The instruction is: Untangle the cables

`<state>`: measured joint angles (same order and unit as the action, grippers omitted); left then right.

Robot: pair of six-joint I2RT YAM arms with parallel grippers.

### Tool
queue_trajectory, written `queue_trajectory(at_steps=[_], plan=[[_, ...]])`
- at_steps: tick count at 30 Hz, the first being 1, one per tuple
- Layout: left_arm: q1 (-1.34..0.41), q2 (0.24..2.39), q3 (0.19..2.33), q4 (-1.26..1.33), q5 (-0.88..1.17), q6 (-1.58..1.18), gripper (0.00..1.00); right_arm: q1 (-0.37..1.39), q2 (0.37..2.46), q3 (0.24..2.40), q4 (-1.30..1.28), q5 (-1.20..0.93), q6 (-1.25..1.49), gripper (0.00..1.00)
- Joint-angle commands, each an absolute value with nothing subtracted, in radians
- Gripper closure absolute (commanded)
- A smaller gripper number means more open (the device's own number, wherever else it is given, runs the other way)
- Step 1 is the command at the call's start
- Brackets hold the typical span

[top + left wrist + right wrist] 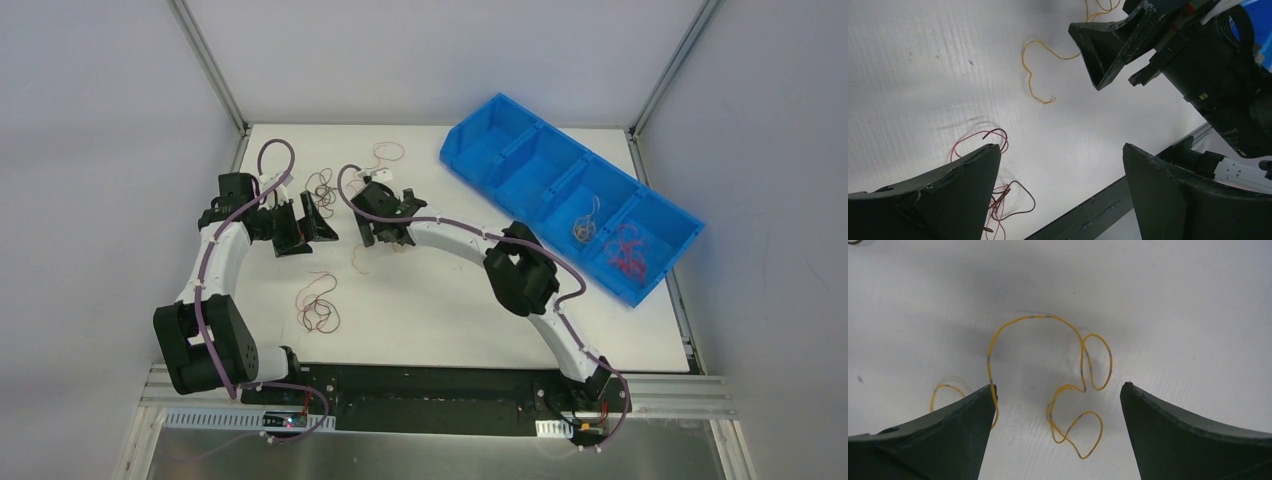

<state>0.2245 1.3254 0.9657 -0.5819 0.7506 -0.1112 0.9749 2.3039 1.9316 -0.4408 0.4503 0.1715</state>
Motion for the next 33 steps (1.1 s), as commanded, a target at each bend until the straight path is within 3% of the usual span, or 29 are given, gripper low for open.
queue_trajectory(at_steps=[1, 11, 16, 24, 28, 33], plan=[[0.236, 1.315, 0.968, -0.597, 0.777, -0.083, 0.03, 0.937, 2.304, 1.944, -0.472, 0.491, 0.14, 0.05], [0.236, 1.314, 0.993, -0.615, 0.792, -0.068, 0.01, 0.867, 2.254, 1.856, -0.415, 0.196, 0.1, 0.59], [0.236, 1.31, 1.02, -0.62, 0.798, -0.047, 0.01, 0.808, 2.168, 1.789, -0.422, 0.097, 0.064, 1.0], [0.224, 1.32, 1.123, -0.621, 0.826, -0.023, 0.01, 0.691, 1.743, 1.588, -0.482, -0.132, -0.035, 1.0], [0.192, 1.309, 1.171, -0.633, 0.81, 0.009, 0.01, 0.443, 1.579, 1.553, -0.647, -0.366, -0.149, 1.0], [0.185, 1.299, 1.247, -0.631, 0.698, -0.027, 0.01, 0.159, 1.457, 1.537, -0.798, -0.367, -0.304, 1.0]])
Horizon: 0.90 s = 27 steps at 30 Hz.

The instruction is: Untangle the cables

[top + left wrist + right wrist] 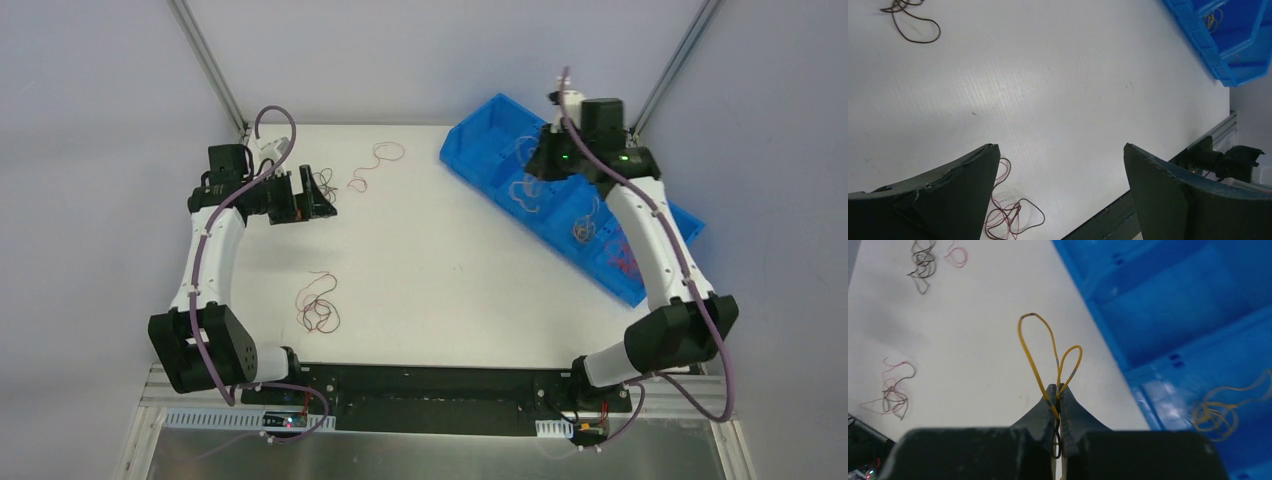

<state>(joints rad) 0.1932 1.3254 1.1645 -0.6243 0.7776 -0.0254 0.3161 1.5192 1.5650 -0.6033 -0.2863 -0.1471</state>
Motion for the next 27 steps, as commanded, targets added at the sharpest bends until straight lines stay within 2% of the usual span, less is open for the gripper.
queue_trajectory(at_steps=[1, 3, 5, 11, 12, 15, 16, 18, 23, 27], plan=[[0.188, 1.304, 1.268, -0.63, 0.642, -0.069, 0.01, 0.11, 1.447, 1.523, -0.798, -0.362, -0.319, 1.0], [0.197, 1.319, 1.301, -0.629, 0.57, -0.111, 0.01, 0.035, 1.453, 1.511, -0.78, -0.332, -0.34, 1.0], [0.207, 1.339, 1.331, -0.65, 0.632, -0.029, 0.01, 0.007, 1.494, 1.52, -0.761, -0.268, -0.358, 1.0], [0.21, 1.481, 1.496, -1.095, 0.687, 0.292, 0.01, -0.075, 1.666, 1.561, -0.688, -0.153, -0.388, 1.0], [0.218, 1.482, 1.493, -1.157, 0.683, 0.362, 0.01, -0.088, 1.689, 1.569, -0.679, -0.136, -0.396, 0.95], [0.228, 1.431, 1.389, -1.259, 0.638, 0.554, 0.01, -0.093, 1.758, 1.609, -0.696, -0.08, -0.441, 0.61], [0.229, 1.412, 1.347, -1.281, 0.613, 0.634, 0.01, -0.094, 1.771, 1.624, -0.722, -0.078, -0.448, 0.43], [0.228, 1.387, 1.267, -1.305, 0.556, 0.707, 0.01, -0.094, 1.777, 1.648, -0.759, -0.102, -0.447, 0.25], [0.223, 1.353, 1.094, -1.292, 0.492, 0.823, 0.01, -0.075, 1.693, 1.657, -0.799, -0.256, -0.387, 0.12], [0.192, 1.368, 0.986, -1.224, 0.477, 0.867, 0.01, -0.005, 1.606, 1.624, -0.815, -0.365, -0.354, 0.1]])
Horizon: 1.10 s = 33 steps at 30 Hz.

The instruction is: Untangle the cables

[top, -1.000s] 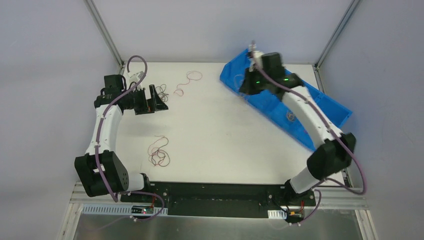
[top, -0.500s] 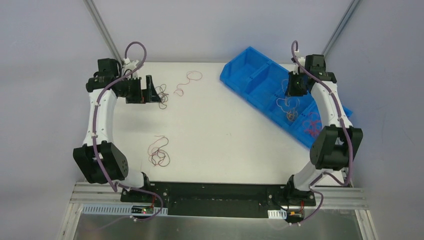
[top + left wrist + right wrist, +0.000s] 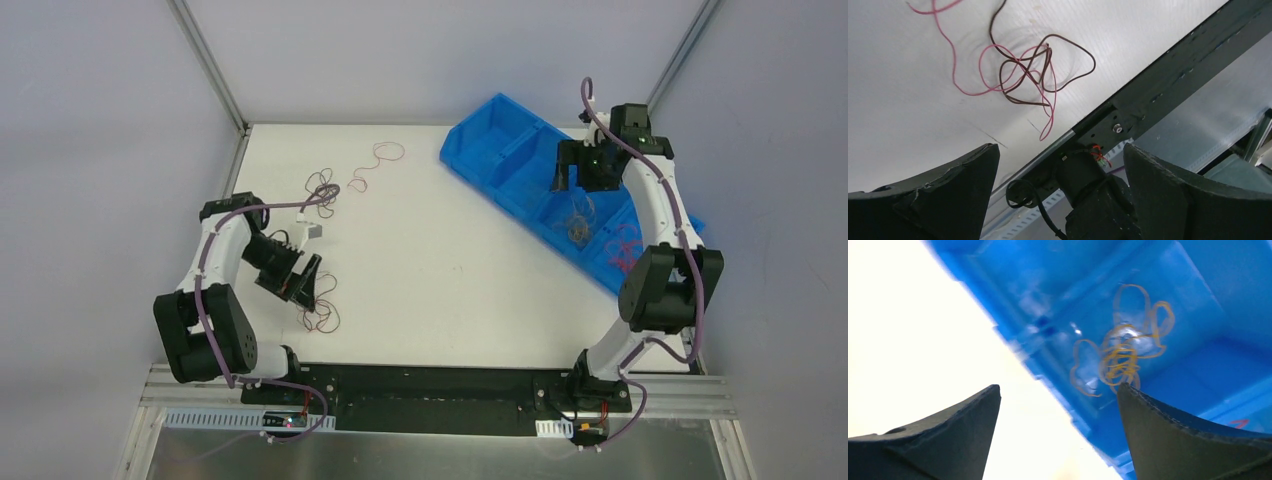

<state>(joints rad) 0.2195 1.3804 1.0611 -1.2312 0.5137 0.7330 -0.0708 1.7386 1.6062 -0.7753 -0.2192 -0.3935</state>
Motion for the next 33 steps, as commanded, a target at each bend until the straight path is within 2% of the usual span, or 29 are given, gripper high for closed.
queue_trajectory(at_steps=[1, 4, 5, 9, 11, 15, 18, 21, 28, 33], plan=[[0.175, 1.378, 0.965, -1.202, 0.482, 0.867, 0.03, 0.017, 1.581, 1.613, -0.82, -0.405, -0.337, 0.1], [0.095, 1.431, 0.922, -1.105, 0.461, 0.828, 0.16, 0.071, 1.546, 1.577, -0.826, -0.475, -0.292, 0.1], [0.06, 1.456, 0.913, -1.067, 0.446, 0.805, 0.25, 0.08, 1.538, 1.566, -0.828, -0.496, -0.279, 0.1], [-0.093, 1.568, 0.967, -1.003, 0.458, 0.686, 0.81, 0.087, 1.514, 1.508, -0.838, -0.556, -0.254, 0.1], [-0.147, 1.586, 1.037, -0.99, 0.56, 0.603, 0.98, 0.087, 1.509, 1.483, -0.844, -0.589, -0.244, 0.11], [-0.196, 1.571, 1.194, -0.927, 0.874, 0.44, 1.0, 0.103, 1.511, 1.425, -0.808, -0.675, -0.18, 0.16], [-0.207, 1.532, 1.255, -0.849, 0.974, 0.36, 1.0, 0.14, 1.53, 1.379, -0.754, -0.72, -0.149, 0.21], [-0.204, 1.507, 1.259, -0.844, 0.982, 0.362, 1.0, 0.215, 1.562, 1.369, -0.721, -0.727, -0.151, 0.21], [-0.175, 1.532, 1.125, -0.852, 0.98, 0.383, 1.0, 0.401, 1.695, 1.397, -0.611, -0.679, -0.171, 0.2], [-0.153, 1.57, 1.057, -0.843, 0.97, 0.447, 1.0, 0.508, 1.839, 1.485, -0.548, -0.707, -0.118, 0.25]])
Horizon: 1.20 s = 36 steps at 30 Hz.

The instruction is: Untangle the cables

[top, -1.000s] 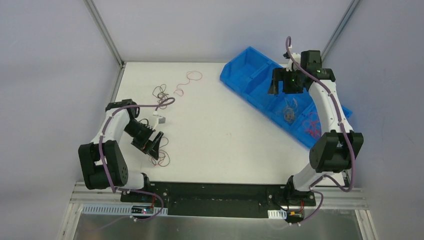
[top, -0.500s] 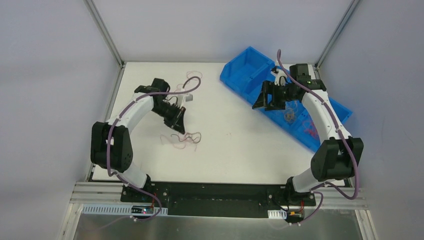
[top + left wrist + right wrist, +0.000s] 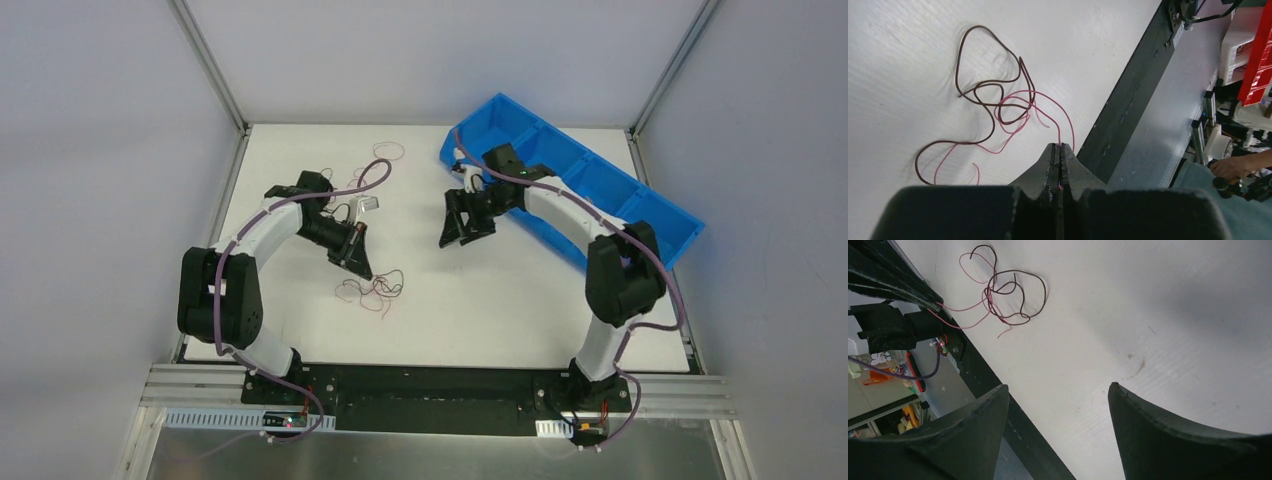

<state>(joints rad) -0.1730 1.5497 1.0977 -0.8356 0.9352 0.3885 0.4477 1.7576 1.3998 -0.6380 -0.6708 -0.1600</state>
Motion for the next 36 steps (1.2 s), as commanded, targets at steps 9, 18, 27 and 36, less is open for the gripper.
queue_trajectory(at_steps=[9, 18, 27, 36], plan=[[-0.126, 1.579, 0.984, -0.807, 0.884, 0.542, 1.0, 0.632, 2.006, 1.514, -0.382, -0.722, 0.042, 0.28], [-0.126, 1.634, 0.988, -0.834, 0.815, 0.615, 1.0, 0.683, 2.107, 1.524, -0.317, -0.744, 0.126, 0.35], [-0.126, 1.651, 0.994, -0.837, 0.795, 0.613, 1.0, 0.723, 2.204, 1.55, -0.234, -0.77, 0.224, 0.48], [0.02, 1.522, 1.005, -0.846, 0.752, 0.522, 1.0, 0.7, 2.142, 1.557, -0.446, -0.651, 0.056, 1.0]])
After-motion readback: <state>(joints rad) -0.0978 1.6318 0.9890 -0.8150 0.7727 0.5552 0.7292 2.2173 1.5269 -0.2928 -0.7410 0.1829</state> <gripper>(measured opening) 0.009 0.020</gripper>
